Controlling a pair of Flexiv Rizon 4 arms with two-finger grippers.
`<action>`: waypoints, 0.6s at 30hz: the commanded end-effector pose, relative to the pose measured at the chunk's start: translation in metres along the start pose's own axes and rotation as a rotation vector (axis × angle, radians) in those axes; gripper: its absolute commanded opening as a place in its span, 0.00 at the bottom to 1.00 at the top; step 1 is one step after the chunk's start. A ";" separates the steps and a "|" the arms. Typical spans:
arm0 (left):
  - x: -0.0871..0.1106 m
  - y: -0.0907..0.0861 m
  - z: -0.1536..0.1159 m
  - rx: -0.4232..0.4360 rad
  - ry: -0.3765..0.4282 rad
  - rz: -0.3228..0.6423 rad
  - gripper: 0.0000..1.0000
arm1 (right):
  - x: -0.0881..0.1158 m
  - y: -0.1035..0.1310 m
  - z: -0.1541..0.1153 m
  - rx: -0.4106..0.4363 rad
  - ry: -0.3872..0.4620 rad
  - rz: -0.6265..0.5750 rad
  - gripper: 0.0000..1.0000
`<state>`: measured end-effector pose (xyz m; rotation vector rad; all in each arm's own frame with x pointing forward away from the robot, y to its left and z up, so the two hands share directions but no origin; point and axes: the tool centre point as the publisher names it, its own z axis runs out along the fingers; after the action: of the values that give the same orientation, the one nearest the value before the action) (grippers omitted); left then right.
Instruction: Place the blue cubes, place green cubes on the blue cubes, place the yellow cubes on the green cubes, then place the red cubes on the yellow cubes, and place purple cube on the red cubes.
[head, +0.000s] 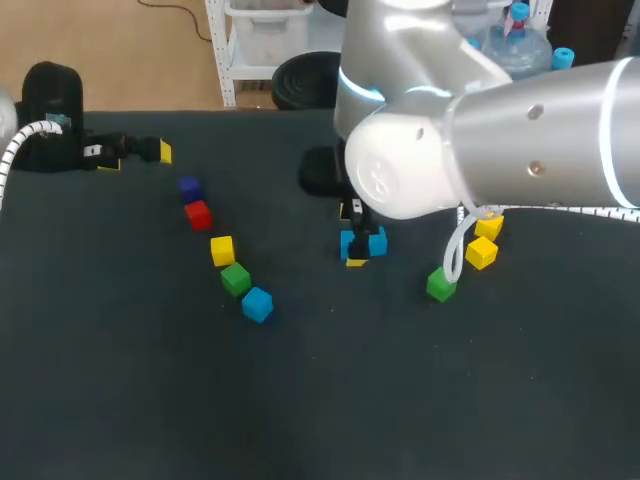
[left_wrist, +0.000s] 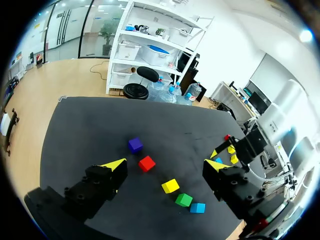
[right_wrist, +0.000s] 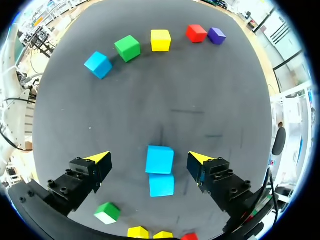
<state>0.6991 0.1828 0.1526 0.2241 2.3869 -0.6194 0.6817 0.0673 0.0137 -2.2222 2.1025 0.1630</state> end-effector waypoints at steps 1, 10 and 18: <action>0.001 0.003 0.000 0.012 -0.006 0.002 1.00 | -0.002 -0.005 0.002 -0.001 0.002 0.004 1.00; 0.001 0.003 0.000 0.012 -0.006 0.002 1.00 | -0.003 -0.013 0.008 -0.002 0.021 0.013 1.00; 0.001 0.003 0.000 0.012 -0.006 0.002 1.00 | -0.002 -0.014 0.009 -0.015 0.031 0.013 0.46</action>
<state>0.6991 0.1828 0.1526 0.2241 2.3868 -0.6194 0.6933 0.0702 0.0046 -2.2314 2.1355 0.1428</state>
